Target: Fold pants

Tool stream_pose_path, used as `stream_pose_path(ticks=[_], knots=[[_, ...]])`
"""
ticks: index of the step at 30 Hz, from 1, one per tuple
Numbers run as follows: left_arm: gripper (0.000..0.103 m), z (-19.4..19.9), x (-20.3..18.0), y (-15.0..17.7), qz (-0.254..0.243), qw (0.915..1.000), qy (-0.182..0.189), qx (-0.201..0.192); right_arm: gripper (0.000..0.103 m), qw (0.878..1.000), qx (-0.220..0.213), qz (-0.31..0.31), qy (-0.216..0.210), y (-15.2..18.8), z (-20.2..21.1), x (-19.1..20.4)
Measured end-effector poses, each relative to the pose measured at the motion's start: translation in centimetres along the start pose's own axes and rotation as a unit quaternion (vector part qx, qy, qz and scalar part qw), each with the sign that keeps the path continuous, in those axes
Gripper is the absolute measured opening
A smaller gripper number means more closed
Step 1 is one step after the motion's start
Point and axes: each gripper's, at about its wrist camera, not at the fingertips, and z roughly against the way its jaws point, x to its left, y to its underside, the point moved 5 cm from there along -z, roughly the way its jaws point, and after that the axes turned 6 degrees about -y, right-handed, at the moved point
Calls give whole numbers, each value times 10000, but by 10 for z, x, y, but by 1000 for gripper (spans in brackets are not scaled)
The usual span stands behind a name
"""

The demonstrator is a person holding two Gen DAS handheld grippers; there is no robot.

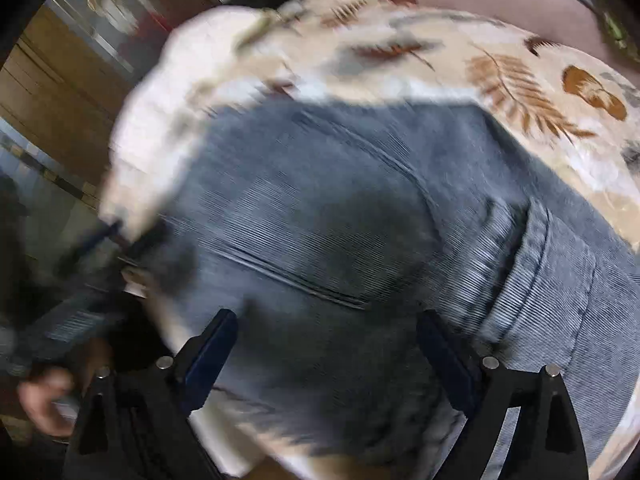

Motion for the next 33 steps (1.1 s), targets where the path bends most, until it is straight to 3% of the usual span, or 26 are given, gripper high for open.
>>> stream_pose_path(ticks=[3,7,10,12,16,21,26,31,32,33], knots=[[102,3,9,2,124,9999,-22,50,93,9985,-537,80,118,-2,28,2],[102,6,20,9,321,9993,81,193,93,9878,-1500,-313,294,6,66,-28],[102,12,37,19,866,9952,368,258,93,9748,-2036,-681,607,18,85,-53],[102,10,45,25,1282,9878,782,423,93,9693,-2237,-808,624,23,96,-70],[102,1,45,31,1748,9720,1315,862,93,9664,-2247,-1133,513,30,101,-95],[102,-22,32,41,2406,9391,1959,1479,93,9666,-2111,-1426,271,36,91,-107],[101,-45,26,30,2684,9238,2201,1616,93,9689,-2088,-1286,321,39,86,-102],[100,-52,26,17,2728,9267,2239,1293,93,9704,-1979,-1327,389,42,78,-105],[98,-51,26,14,2752,9265,2252,1230,93,9705,-1960,-1350,386,42,77,-106],[88,-51,27,10,2763,9264,2278,1168,93,9703,-1956,-1369,382,42,76,-106]])
